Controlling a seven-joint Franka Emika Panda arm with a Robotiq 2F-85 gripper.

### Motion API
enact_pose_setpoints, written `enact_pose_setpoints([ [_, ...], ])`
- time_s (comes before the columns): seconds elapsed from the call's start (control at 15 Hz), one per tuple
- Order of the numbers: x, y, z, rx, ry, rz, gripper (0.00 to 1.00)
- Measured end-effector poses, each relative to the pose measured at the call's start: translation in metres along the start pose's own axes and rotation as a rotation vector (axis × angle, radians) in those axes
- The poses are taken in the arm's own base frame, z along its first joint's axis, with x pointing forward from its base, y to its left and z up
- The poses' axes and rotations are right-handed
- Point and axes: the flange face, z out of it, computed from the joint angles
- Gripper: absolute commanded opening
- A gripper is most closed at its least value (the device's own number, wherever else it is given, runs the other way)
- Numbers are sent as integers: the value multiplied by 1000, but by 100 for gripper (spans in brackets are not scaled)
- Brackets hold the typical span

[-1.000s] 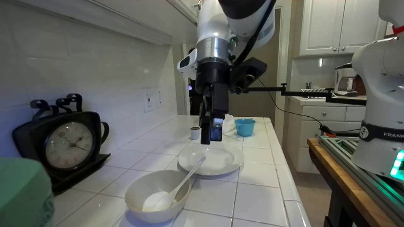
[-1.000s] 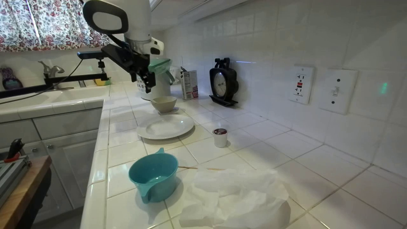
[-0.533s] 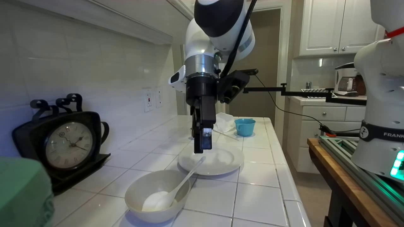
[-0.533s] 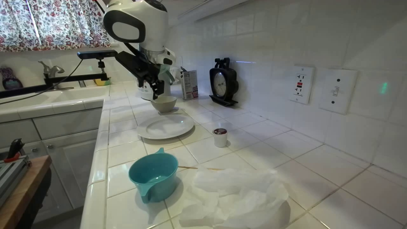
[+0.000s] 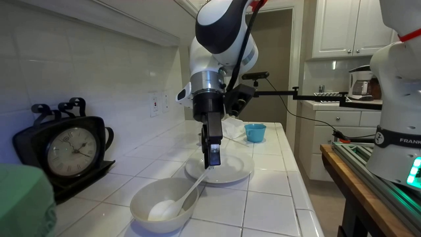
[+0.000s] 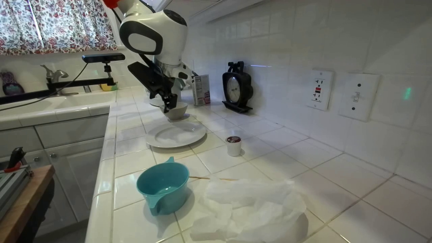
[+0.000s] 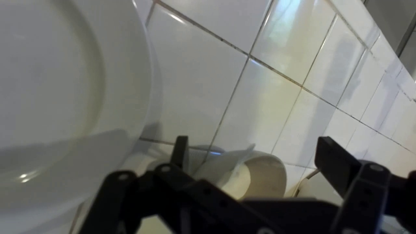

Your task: Use the white spoon to stir the contents in the grey bowl.

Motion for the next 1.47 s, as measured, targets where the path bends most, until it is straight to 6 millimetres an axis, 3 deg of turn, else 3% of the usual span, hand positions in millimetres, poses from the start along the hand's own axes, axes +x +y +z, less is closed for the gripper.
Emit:
enact_pose_setpoints([
  [0.8, 5, 22, 19, 112, -91, 93, 100],
  [1.27, 28, 24, 16, 188, -75, 213, 100],
  [1.33, 29, 25, 17, 192, -75, 227, 98],
  [1.4, 31, 26, 18, 196, -75, 240, 85],
  [1.47, 31, 27, 20, 201, -74, 252, 89],
])
